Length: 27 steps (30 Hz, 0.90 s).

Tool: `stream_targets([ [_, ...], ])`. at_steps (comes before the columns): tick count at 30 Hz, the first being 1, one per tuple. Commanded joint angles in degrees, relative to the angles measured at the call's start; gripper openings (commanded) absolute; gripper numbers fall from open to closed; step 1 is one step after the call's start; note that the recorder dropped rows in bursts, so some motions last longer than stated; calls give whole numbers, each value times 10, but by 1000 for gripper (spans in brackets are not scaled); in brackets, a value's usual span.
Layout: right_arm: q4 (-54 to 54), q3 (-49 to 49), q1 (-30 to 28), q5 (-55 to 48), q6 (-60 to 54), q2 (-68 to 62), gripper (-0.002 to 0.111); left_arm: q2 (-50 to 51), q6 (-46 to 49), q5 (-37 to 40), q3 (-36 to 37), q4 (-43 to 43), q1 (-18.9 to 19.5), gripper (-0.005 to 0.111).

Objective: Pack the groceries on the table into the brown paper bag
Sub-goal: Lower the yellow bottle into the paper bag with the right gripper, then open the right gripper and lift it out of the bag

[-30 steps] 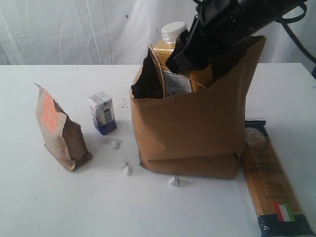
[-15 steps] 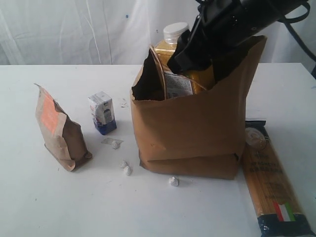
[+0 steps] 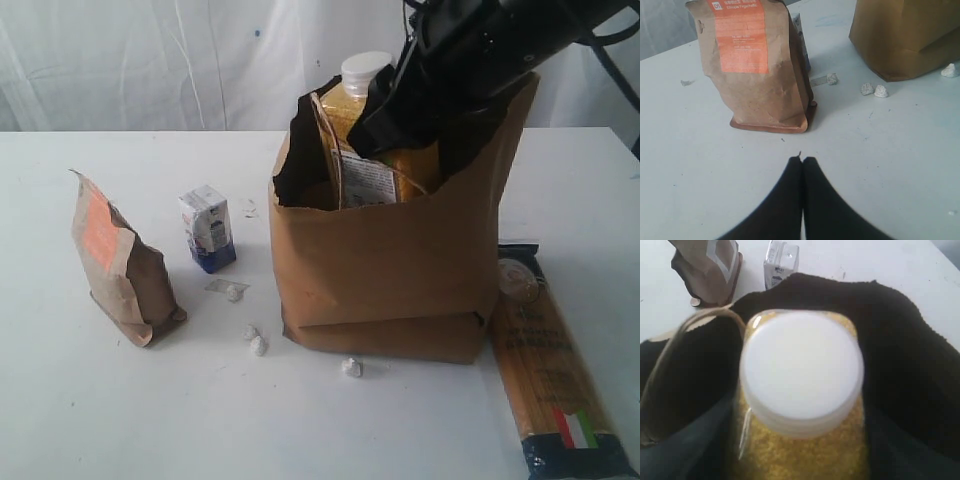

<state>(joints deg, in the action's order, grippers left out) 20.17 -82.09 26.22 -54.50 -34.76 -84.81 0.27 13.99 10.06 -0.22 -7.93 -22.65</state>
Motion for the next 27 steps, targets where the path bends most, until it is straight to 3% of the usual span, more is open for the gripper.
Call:
stream_targets([
  [1,6,2,1,8,5,13,55,-3,-2,0,2,-3,2,0],
  [11,5,2,0,52,0,41,53,-3,-2,0,2,-3,2,0],
  [20,-84,-6,-4,83,1,33,45,-3,-2,0,2,-3,2,0],
  [27,-87,-6,-18,113,1,9,41,-3,-2,0,2,-3,2,0],
])
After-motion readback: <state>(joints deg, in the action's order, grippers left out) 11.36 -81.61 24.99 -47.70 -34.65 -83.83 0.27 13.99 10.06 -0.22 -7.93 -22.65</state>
